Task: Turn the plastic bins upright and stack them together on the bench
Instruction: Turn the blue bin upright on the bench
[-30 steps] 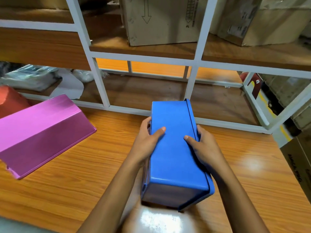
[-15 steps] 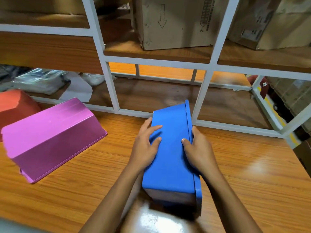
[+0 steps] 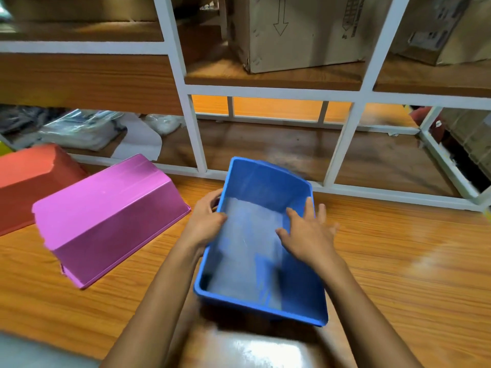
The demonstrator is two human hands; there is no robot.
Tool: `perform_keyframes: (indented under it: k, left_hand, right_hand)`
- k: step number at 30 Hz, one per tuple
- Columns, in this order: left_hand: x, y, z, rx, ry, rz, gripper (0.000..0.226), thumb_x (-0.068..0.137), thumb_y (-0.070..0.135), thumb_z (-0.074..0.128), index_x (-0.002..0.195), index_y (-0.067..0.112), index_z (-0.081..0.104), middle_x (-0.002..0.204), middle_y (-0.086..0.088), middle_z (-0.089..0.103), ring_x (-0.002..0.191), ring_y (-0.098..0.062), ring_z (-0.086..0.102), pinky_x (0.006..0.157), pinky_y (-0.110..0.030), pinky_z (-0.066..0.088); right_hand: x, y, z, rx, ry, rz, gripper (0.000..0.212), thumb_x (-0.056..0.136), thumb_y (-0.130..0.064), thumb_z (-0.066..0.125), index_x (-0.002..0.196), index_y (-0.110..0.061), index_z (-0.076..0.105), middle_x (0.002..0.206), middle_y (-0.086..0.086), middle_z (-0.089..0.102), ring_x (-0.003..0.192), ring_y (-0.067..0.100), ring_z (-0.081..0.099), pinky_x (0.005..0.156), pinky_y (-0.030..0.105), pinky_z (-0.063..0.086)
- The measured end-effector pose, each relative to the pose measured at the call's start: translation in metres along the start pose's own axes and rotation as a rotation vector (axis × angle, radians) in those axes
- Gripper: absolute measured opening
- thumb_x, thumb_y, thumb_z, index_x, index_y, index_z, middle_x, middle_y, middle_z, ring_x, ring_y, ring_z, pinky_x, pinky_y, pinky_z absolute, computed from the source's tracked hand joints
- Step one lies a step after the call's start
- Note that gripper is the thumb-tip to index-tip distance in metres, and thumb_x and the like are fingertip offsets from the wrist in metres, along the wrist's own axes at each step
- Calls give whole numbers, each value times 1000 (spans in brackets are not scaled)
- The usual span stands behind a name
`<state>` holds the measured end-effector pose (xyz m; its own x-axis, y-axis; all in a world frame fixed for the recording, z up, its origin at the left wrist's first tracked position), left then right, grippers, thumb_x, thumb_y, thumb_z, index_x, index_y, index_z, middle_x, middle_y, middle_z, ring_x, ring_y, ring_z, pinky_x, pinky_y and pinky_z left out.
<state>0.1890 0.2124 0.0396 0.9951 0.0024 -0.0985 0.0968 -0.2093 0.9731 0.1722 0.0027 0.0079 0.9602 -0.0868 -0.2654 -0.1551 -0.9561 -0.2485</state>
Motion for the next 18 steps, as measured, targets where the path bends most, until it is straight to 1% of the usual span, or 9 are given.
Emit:
perform_keyframes:
  k: [2,3,5,7,9,11,12,15,18]
  left_hand:
    - [3,-24,-21,-21,29,-53,65,75,-23,41,119,19,63,109,0,70,93,-15,66,64,-18,55]
    - [3,-37,-29,-49,37,-96,67,75,-22,40,124,18,63,114,-4,70,96,-19,68,66,-24,57]
    - [3,-60,-38,-126,25,-171,71,76,-21,37,131,17,60,122,-13,68,104,-32,68,77,-45,60]
    - [3,-73,-40,-185,2,-198,71,77,-21,35,132,17,59,124,-17,66,109,-39,66,88,-57,55]
    - [6,-77,-39,-220,0,-187,70,78,-20,34,131,18,60,120,-16,68,105,-36,68,85,-55,55]
    - [7,-80,-37,-239,23,-215,63,79,-18,36,122,19,64,108,-11,72,90,-28,71,74,-43,58]
    - [8,-84,-37,-225,40,-243,56,79,-15,39,114,19,66,100,-12,72,80,-26,70,66,-36,57]
    - [8,-93,-38,-239,48,-357,36,64,3,49,94,12,67,82,-16,65,63,-28,60,55,-29,48]
    - [3,-103,-33,-367,6,-460,47,62,7,47,105,8,66,80,-17,65,60,-30,61,58,-33,50]
  right_hand:
    - [2,9,20,-16,-74,47,66,95,-33,50,155,-27,23,165,13,-21,152,44,-6,114,68,18]
    - [3,8,25,3,-60,18,69,93,-25,51,155,-25,22,164,14,-24,152,43,1,113,62,28]
    - [3,-1,27,104,3,-75,74,88,-12,50,156,-24,22,165,14,-22,143,41,33,97,43,47]
    - [4,-7,24,224,53,-100,79,85,-4,48,157,-24,21,167,13,-12,127,41,53,86,39,50]
    - [6,-4,21,353,138,-74,84,82,0,49,157,-22,20,165,14,18,126,41,54,91,40,49]
    - [5,15,20,506,255,58,84,81,-4,54,156,-20,21,129,18,61,110,42,61,81,40,48]
    - [2,25,21,530,303,137,81,83,-10,57,155,-19,22,105,17,68,97,41,63,73,40,46]
    - [-3,37,25,556,344,260,57,91,-28,60,143,-13,40,75,7,66,82,34,61,68,35,38]
    - [-4,39,26,705,333,310,34,92,-33,62,120,-13,59,75,-1,65,95,34,64,72,35,41]
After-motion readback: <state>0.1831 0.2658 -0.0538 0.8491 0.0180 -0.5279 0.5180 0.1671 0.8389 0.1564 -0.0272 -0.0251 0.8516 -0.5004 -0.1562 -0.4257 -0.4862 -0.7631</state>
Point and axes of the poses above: each hand's wrist, its own x-axis towards the middle knuckle, its own z-axis out of the palm, y = z × x, the point moved 9 cm from there along x, towards the middle knuckle
